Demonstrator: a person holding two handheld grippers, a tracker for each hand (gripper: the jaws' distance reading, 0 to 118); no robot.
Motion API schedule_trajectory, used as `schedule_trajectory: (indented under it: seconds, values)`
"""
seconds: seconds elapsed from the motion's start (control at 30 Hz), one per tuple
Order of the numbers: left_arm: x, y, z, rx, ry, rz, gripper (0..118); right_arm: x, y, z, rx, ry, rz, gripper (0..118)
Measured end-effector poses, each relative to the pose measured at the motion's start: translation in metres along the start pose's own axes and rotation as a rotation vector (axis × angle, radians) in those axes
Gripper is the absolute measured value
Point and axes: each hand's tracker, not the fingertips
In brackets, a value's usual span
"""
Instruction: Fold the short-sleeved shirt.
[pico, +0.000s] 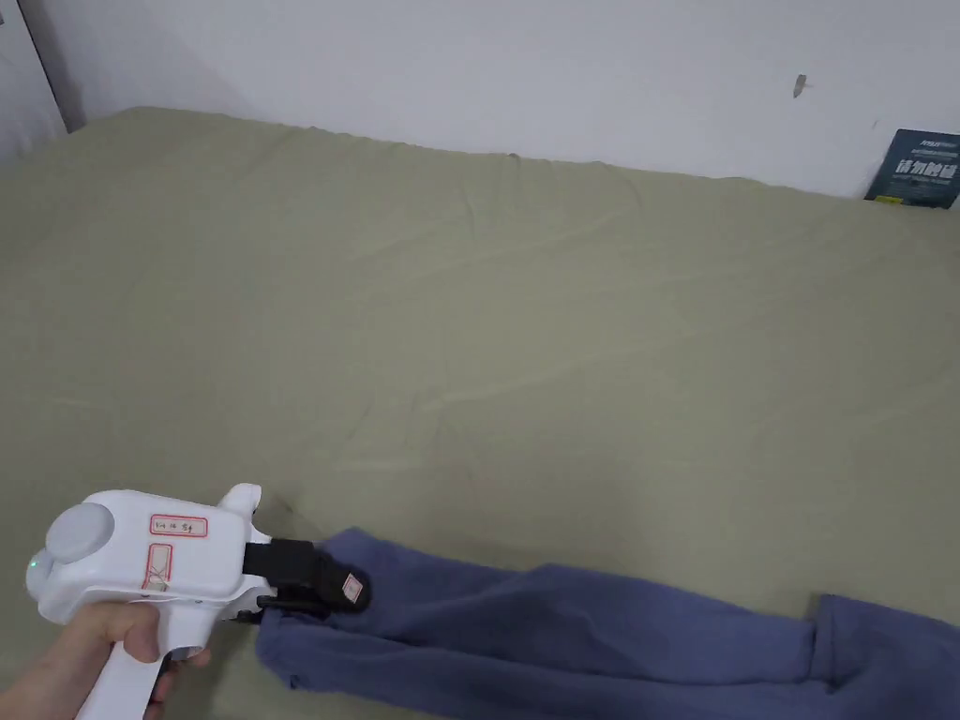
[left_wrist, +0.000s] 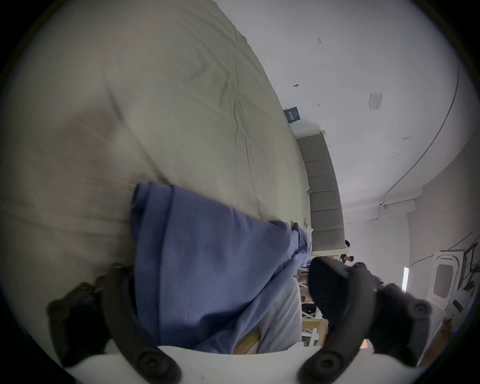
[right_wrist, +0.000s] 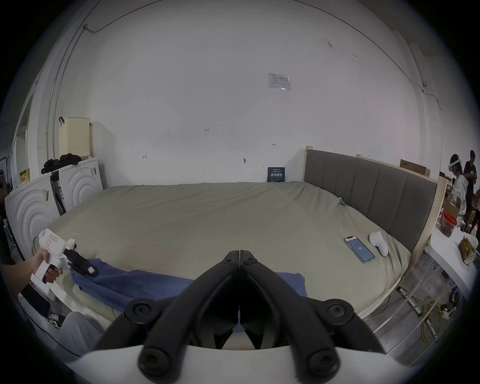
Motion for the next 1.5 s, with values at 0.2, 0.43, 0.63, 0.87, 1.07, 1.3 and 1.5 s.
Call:
schedule_trajectory:
  seconds: [0.2, 0.43, 0.63, 0.87, 1.07, 1.3, 1.5]
  values:
    - [0.007, -0.004, 0.025, 0.075, 0.017, 0.018, 5, 0.005, 0.002, 0.0, 0.004, 0.017, -0.008, 0]
    - [0.001, -0.008, 0.07, 0.167, 0.067, 0.042, 4, 0.007, 0.008, -0.007, 0.015, 0.048, -0.021, 0]
    - [-0.007, -0.01, 0.123, 0.251, 0.167, 0.062, 4, 0.004, 0.011, -0.011, 0.029, 0.086, -0.013, 0]
    - [0.069, -0.011, 0.116, 0.24, 0.307, -0.039, 4, 0.001, 0.01, -0.01, 0.031, 0.117, -0.033, 0]
    - [0.165, -0.026, 0.081, 0.214, 0.403, -0.193, 4, 0.01, 0.007, -0.002, 0.033, 0.131, -0.05, 0]
    - [0.237, -0.05, -0.009, 0.117, 0.435, -0.283, 5, 0.025, 0.0, 0.002, 0.026, 0.132, -0.092, 0]
    - [0.246, -0.063, -0.118, 0.037, 0.53, -0.386, 34, 0.04, -0.003, 0.007, 0.016, 0.12, -0.124, 0]
